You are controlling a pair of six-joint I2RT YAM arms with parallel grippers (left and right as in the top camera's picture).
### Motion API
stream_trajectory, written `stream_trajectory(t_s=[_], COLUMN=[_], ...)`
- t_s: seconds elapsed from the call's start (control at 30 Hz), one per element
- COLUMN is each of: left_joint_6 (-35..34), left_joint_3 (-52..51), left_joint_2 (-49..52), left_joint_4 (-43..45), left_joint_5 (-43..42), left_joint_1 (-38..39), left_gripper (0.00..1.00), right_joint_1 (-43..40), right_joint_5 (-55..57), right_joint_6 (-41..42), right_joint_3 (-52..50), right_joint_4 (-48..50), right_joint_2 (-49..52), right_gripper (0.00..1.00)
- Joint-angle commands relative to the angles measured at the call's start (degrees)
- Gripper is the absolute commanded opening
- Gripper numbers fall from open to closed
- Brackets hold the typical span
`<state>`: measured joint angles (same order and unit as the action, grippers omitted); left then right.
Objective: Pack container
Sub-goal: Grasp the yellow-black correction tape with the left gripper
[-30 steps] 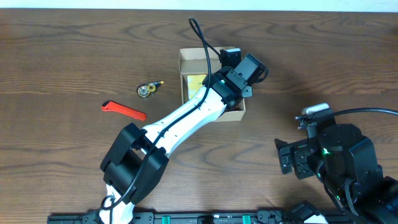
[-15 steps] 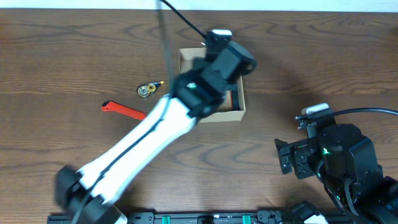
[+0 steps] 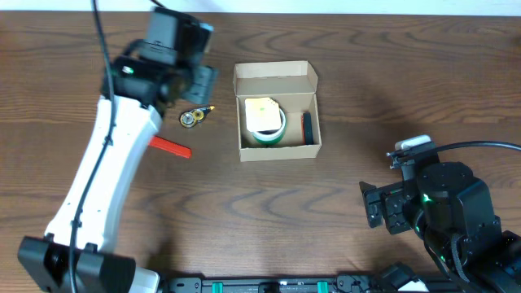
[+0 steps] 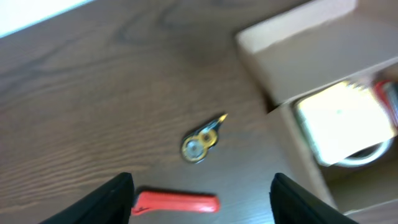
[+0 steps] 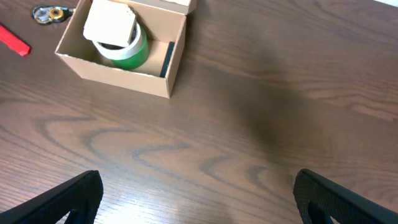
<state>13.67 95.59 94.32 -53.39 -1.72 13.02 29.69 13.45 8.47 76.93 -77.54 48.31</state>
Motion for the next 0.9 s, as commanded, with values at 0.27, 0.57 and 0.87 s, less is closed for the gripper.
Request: stream_trajectory(t_s=[0.27,0.57,0.87], left_joint_6=[14.0,19.6,19.6], left_joint_3=[0.1,0.1,0.1], left_joint_2=[14.6,23.7,29.8], left_joint_4=[-1.2,-1.8,2.6], left_joint_5=[-5.4,-5.2,-5.2], left_joint_1=[-5.9,-6.1,-6.2], left_gripper=[0.93,0.88,0.91], right_joint_1=[-0.4,-0.4,-0.4], right_joint_5=[0.0,0.0,0.0], right_joint_6=[-0.8,-0.8,-0.8], right_joint_3=[-0.1,-0.1,-0.1], right_joint_4=[-0.1,0.0,-0.1], right_joint_2=[0.0,0.0,0.0], right_gripper=[0.99,0.99,0.99])
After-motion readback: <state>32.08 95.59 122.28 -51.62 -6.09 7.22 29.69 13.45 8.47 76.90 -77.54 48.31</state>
